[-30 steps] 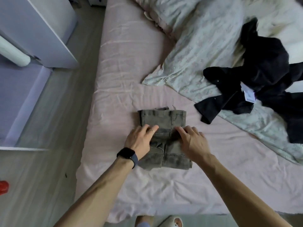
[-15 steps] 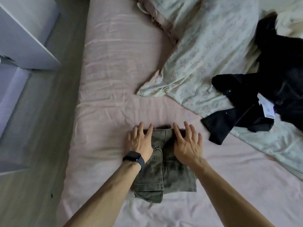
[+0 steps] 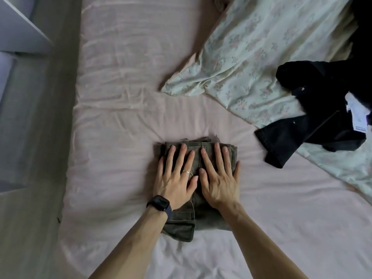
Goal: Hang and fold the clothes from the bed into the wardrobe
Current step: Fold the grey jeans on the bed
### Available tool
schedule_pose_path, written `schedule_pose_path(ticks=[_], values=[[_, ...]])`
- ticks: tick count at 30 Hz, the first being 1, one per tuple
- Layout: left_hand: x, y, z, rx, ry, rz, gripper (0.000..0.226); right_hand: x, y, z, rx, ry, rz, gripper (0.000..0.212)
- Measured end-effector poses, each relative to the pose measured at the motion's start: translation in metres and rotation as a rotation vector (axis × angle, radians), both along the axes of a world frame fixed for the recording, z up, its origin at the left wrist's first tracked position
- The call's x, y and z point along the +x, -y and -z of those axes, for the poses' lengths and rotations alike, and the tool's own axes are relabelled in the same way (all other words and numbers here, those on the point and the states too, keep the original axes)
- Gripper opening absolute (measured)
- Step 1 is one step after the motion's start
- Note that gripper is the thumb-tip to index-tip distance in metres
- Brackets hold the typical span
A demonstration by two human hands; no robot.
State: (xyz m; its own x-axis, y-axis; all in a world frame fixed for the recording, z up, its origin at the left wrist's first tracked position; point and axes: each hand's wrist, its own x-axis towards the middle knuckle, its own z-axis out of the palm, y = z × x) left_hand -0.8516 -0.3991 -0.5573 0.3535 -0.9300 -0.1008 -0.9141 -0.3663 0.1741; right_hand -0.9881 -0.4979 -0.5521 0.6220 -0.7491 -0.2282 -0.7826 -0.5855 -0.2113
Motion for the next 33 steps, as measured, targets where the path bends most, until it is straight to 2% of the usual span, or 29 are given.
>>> schedule_pose_path(ticks=[4,9,14,17,19,26,33], values=[[0.001,0.001,0.014,-0.009,0.017,-0.011,0.074,-0.001,0.001,0.019,-0.024,0.055,0.015,0.062],[-0.004,-0.002,0.000,0.004,-0.015,-0.035,0.072,-0.003,-0.006,0.010,-0.044,0.092,0.032,0.060],[-0.032,-0.035,-0.029,-0.043,-0.259,-0.405,0.081,-0.017,-0.027,-0.012,0.035,0.137,0.240,0.065],[-0.041,-0.050,-0.046,0.017,-0.410,-0.479,0.089,-0.029,-0.041,-0.024,0.019,0.188,0.214,0.066],[-0.038,-0.046,-0.054,0.015,-0.449,-0.514,0.094,-0.031,-0.041,-0.027,0.024,0.187,0.205,0.067],[-0.037,-0.031,-0.049,0.010,-0.343,-0.470,0.090,-0.027,-0.032,-0.022,0.042,0.172,0.196,0.086],[-0.037,-0.027,-0.047,0.144,-0.339,-0.514,0.087,-0.026,-0.034,-0.027,0.140,0.089,0.331,0.089]])
